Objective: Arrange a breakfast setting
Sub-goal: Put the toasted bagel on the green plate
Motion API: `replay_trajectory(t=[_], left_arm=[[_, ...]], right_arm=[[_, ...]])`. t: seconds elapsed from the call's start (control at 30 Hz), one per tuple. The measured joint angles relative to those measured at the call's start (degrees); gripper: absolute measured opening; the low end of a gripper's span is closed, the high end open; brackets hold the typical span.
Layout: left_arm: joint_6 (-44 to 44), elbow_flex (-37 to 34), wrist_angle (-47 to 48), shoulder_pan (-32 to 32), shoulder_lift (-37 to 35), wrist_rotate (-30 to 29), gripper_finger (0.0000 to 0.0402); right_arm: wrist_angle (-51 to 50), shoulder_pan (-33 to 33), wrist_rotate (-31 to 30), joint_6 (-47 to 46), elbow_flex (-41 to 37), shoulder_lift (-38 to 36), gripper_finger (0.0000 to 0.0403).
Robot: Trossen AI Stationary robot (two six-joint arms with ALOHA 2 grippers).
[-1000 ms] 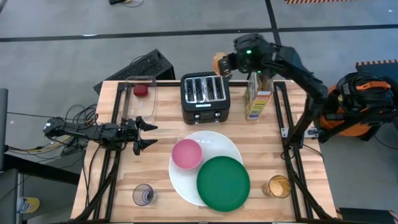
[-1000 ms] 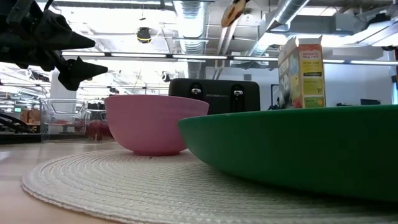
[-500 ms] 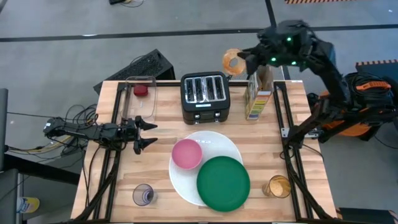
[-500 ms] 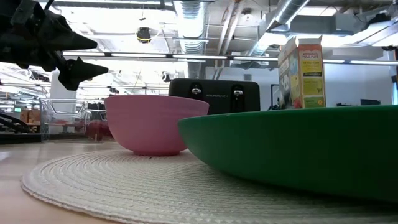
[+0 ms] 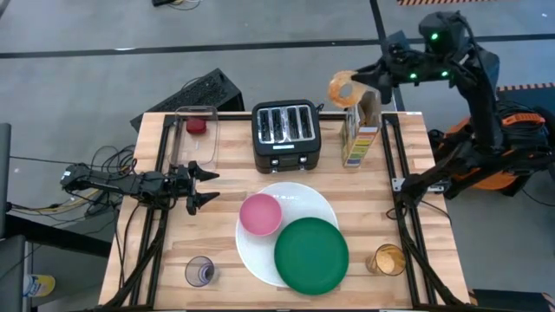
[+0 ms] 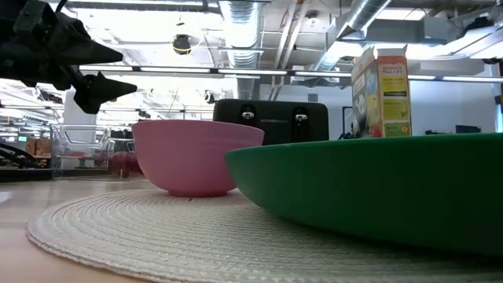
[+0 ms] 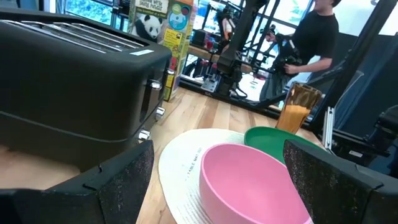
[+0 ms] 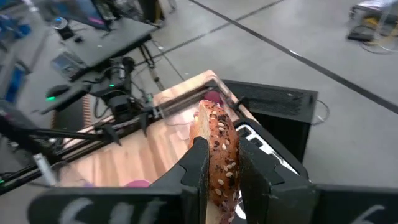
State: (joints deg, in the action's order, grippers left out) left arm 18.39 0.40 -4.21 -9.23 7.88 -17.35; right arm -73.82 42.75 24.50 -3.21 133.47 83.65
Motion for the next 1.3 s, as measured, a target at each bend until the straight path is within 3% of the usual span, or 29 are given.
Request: replay_trajectory(t=[0.13,0.43,0.63,0.93,1.03,1.3], left_arm=[[1.0,0.0,0.0,0.0,0.0,-0.4,0.0344],[2.3,0.5,1.5,0.0,0.0,-3.3,0.0344],[2.3,0.5,1.6,0.0,0.0,-6.1,0.0344],[2.3,0.6,1.7,0.0,0.0,-8.4,0.0344],[2.3,0.7,1.7,0.0,0.0,-9.6,0.0344],[2.3,0.7,1.6,0.0,0.0,-10.6,0.0344]], right_arm=[[-2.2,5.8,7.2,2.9,0.0,-0.3,0.0082],[-9.0,14.6,16.3,9.6,0.0,-0.3,0.0082],[-8.0,12.5,16.1,6.4,0.0,-2.1,0.0082],[-7.8,2.3,15.7,3.9,0.0,-7.5,0.0082],[-5.9,0.3,12.3,0.5,0.0,-10.2,0.0082],[-0.9,-6.0,-5.2,-8.1,0.0,-16.4,0.0082]])
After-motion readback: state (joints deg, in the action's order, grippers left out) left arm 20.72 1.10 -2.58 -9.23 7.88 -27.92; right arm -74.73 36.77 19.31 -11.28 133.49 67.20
